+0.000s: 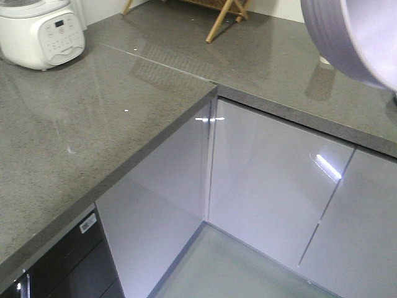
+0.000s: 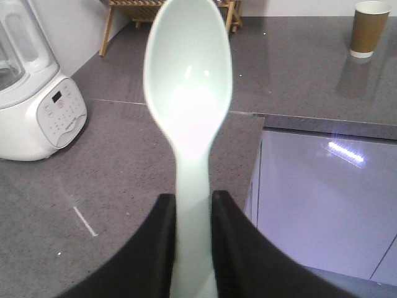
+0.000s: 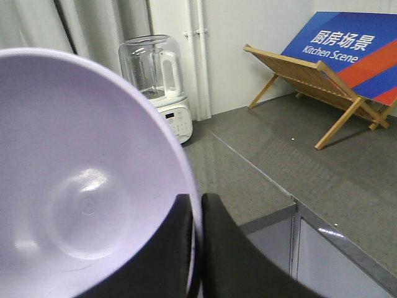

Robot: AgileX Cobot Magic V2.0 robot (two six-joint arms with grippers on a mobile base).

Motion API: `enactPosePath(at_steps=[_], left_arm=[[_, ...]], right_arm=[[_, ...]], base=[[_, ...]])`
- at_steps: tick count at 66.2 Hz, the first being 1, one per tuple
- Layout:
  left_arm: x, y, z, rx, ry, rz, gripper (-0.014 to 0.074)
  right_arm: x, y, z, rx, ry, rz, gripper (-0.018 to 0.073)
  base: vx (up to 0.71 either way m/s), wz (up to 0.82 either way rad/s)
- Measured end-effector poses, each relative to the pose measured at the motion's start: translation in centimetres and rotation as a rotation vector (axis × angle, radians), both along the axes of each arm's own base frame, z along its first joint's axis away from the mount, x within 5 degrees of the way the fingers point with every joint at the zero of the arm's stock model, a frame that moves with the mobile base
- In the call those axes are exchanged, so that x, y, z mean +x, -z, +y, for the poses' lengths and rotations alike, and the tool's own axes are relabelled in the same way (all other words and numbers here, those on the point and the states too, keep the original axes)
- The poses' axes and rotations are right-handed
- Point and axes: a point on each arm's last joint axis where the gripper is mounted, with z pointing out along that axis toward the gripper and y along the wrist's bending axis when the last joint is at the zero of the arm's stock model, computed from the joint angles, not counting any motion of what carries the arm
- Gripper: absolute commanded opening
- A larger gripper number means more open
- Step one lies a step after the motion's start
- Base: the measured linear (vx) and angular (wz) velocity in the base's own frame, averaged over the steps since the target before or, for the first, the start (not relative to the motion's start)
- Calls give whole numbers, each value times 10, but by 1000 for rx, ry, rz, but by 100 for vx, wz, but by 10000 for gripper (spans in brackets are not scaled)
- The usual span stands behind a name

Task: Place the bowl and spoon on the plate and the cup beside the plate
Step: 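Turn the base away from the counter holding spoon and bowl, then drive toward the counter with the brown cup and blue plate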

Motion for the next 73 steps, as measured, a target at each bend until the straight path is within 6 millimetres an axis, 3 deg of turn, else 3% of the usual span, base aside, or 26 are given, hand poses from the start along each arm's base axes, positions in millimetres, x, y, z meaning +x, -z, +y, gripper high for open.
enactPosePath(at_steps=[73], left_arm=[[0, 0, 0, 0, 0, 0, -7]], right_arm=[[0, 0, 0, 0, 0, 0, -5]], base=[[-4, -22]])
